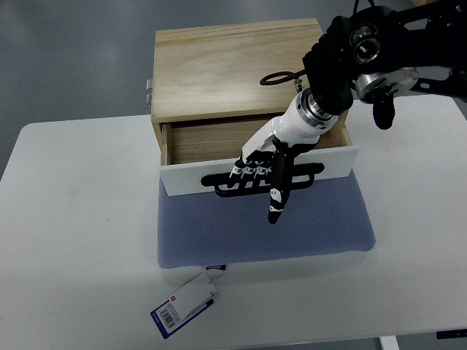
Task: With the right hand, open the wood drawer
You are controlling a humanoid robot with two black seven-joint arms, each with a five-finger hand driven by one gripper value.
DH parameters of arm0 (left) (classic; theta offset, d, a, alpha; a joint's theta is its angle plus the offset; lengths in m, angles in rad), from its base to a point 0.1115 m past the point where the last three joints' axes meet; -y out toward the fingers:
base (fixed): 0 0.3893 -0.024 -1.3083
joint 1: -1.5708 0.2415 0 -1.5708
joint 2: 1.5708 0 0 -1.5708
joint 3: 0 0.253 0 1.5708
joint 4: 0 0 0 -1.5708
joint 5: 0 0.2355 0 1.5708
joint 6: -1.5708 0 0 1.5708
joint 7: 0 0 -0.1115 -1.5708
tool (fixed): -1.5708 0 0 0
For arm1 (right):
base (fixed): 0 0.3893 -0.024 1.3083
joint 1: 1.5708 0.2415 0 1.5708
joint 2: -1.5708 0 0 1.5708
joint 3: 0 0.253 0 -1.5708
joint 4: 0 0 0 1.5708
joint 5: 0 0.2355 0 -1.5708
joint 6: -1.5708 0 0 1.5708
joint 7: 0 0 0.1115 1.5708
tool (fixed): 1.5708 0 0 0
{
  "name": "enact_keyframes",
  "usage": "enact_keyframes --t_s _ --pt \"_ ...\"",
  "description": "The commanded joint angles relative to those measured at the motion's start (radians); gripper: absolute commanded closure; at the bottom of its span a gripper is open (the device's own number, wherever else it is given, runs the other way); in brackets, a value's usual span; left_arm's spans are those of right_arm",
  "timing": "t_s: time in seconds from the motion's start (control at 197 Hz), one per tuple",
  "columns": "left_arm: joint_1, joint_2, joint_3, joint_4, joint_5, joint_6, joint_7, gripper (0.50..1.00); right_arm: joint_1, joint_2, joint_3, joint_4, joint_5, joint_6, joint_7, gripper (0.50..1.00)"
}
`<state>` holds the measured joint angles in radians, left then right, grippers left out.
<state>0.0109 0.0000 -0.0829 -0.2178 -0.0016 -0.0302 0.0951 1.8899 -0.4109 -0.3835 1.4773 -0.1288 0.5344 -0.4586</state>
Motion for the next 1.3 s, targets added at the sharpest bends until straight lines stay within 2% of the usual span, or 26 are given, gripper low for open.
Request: enact_keyframes --t_s 0.0,0.371,0.707,0.951,0.956,1.023,1.073,1.078,1.089,1.14,1.145,1.226,1.297 --pt "0.0 0.0 0.0 0.0 0.0 0.001 0.0 0.5 0.0 -0.005 0.0 0.008 0.0 0.004 0.0 0.556" --pt "0.0 0.0 0.002 0.0 0.0 0.001 0.0 0.5 0.026 -0.042 0.009 0.08 0.005 0.038 0.002 0.556" --pt "0.0 0.0 0.002 0.0 0.0 0.001 0.0 0.5 0.031 -0.065 0.015 0.08 0.005 0.044 0.0 0.556" --pt "0.0 0.0 0.005 -0.002 0.0 0.001 0.0 0.5 0.103 -0.144 0.117 0.063 0.025 0.053 0.002 0.556" --pt "0.0 0.0 0.005 -0.005 0.0 0.001 0.0 0.5 0.113 -0.166 0.161 0.035 0.029 0.052 0.008 0.556" --pt "0.0 0.0 0.005 -0.006 0.0 0.001 0.0 0.5 0.106 -0.196 0.235 -0.014 0.044 0.05 0.018 0.556" --pt "0.0 0.0 0.005 -0.006 0.0 0.001 0.0 0.5 0.106 -0.197 0.235 -0.014 0.044 0.05 0.018 0.556" --pt "0.001 0.0 0.005 -0.006 0.0 0.001 0.0 0.5 0.094 -0.213 0.292 -0.067 0.06 0.047 0.027 0.556" --pt "0.0 0.0 0.005 -0.008 0.0 0.001 0.0 0.5 0.089 -0.215 0.305 -0.083 0.061 0.044 0.031 0.556" --pt "0.0 0.0 0.005 -0.008 0.0 0.001 0.0 0.5 0.089 -0.215 0.305 -0.083 0.061 0.044 0.031 0.556" --pt "0.0 0.0 0.005 -0.006 0.0 0.001 0.0 0.5 0.048 -0.224 0.355 -0.156 0.066 0.036 0.046 0.556" --pt "0.0 0.0 0.006 -0.008 0.0 0.001 0.0 0.5 -0.044 -0.243 0.471 -0.288 0.064 0.019 0.083 0.556" --pt "0.0 0.0 0.006 -0.008 0.0 0.001 0.0 0.5 -0.072 -0.246 0.505 -0.322 0.064 0.013 0.092 0.556"
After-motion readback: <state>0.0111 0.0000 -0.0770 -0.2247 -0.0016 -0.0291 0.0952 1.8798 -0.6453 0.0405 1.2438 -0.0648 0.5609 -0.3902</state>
